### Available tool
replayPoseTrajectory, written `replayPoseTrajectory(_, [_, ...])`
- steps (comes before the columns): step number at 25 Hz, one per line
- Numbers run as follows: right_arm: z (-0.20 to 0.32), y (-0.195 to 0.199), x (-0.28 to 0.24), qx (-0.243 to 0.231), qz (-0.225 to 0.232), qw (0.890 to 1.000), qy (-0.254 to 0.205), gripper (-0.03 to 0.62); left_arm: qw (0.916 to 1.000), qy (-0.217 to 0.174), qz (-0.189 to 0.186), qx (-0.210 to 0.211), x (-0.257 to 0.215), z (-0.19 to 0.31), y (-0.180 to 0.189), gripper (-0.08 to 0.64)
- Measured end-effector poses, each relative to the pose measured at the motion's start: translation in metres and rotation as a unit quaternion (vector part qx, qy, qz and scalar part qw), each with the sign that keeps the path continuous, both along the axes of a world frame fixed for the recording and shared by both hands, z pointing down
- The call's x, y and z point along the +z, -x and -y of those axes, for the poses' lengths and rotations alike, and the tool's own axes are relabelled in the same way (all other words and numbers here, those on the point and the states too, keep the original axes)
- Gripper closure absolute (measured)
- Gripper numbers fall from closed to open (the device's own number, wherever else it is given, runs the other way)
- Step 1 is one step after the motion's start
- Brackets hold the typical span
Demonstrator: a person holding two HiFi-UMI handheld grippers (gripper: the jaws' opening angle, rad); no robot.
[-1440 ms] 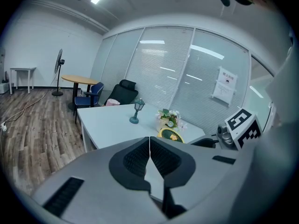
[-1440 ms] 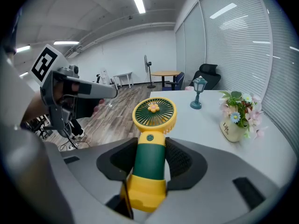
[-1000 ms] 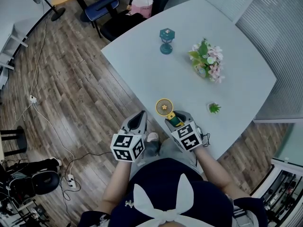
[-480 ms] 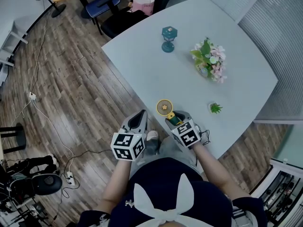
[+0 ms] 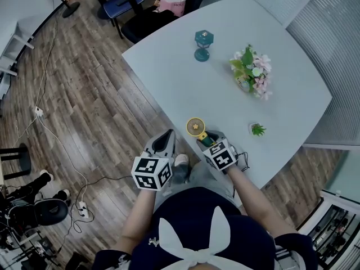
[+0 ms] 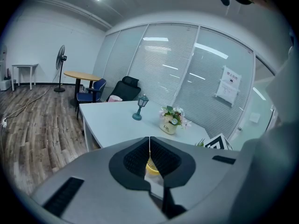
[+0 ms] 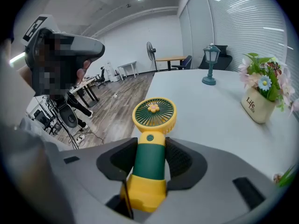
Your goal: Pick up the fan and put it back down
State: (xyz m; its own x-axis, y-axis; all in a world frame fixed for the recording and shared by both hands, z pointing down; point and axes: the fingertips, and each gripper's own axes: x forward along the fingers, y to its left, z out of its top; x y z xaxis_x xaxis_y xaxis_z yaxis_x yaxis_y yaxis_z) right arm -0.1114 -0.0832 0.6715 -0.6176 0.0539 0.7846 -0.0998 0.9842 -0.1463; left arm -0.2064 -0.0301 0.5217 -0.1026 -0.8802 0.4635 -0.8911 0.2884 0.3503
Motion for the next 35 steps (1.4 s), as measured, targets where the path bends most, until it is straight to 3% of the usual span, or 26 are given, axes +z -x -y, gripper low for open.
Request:
replayPoseTrajectory(22, [-0.003, 0.001, 0.031, -0.037, -0.023, 0.999, -0.026, 0.400, 1.0000, 0.006, -0.003, -0.004, 0.006, -0.003, 0.000, 0.537])
replayPoseTrajectory(35, [0.001, 0.000, 0.036, -0.028, -0.042, 0.997, -0.050, 0.378, 0.9999, -0.001, 0.000, -0.017, -0.003, -0.021, 0.001, 0.537])
